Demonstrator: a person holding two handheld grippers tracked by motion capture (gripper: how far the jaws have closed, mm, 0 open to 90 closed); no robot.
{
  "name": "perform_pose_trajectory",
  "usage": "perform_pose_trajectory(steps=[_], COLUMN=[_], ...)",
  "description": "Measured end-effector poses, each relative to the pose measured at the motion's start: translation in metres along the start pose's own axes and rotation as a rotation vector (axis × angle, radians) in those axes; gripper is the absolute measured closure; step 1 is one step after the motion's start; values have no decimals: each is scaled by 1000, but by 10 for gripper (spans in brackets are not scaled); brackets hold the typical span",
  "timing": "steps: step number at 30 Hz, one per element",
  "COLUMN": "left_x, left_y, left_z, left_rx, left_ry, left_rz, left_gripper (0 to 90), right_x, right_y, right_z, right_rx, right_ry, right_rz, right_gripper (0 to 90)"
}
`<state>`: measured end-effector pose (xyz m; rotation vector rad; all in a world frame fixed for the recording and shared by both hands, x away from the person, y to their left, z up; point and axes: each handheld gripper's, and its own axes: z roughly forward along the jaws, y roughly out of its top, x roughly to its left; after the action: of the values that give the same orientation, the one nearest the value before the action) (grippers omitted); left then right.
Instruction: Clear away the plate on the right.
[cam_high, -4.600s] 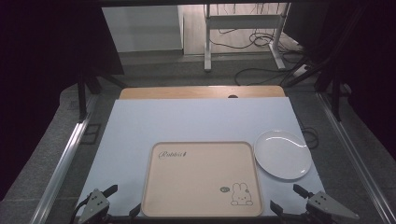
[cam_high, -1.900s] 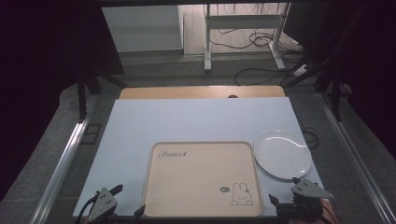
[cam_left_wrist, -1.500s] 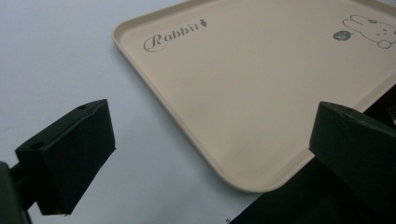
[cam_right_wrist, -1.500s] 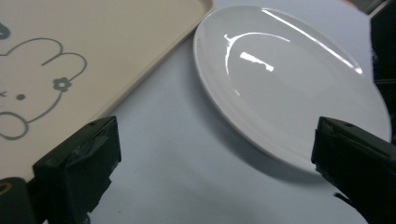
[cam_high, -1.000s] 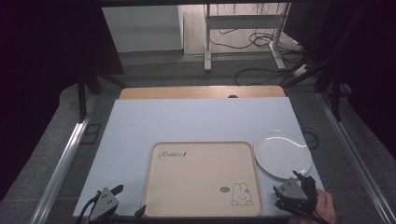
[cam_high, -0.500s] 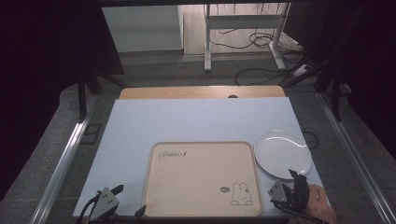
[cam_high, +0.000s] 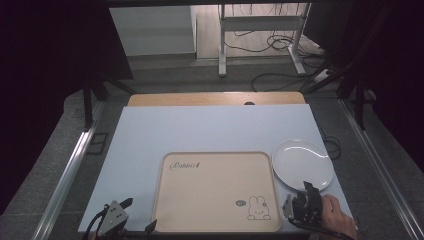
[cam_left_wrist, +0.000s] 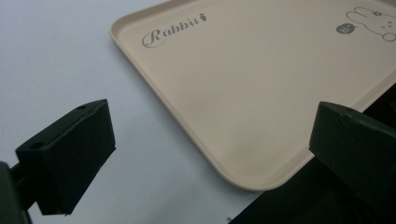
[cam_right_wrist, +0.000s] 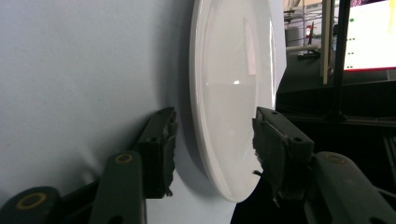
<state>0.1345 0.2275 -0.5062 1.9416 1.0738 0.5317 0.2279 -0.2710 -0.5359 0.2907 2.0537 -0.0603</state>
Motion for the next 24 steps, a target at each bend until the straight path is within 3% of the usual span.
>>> perform_pose_trajectory(steps=[13,24], left_x=[0,0], left_y=[0,1], left_z=[0,1], left_rx=[-1,1], left_ry=[0,0], left_rz=[2,4], left_gripper=[0,0], right_x=[4,6], right_y=[7,9], right_z=[14,19], right_rx=[21,29], right_ry=[-19,-28], right_rz=[-94,-138], right_gripper=[665,748])
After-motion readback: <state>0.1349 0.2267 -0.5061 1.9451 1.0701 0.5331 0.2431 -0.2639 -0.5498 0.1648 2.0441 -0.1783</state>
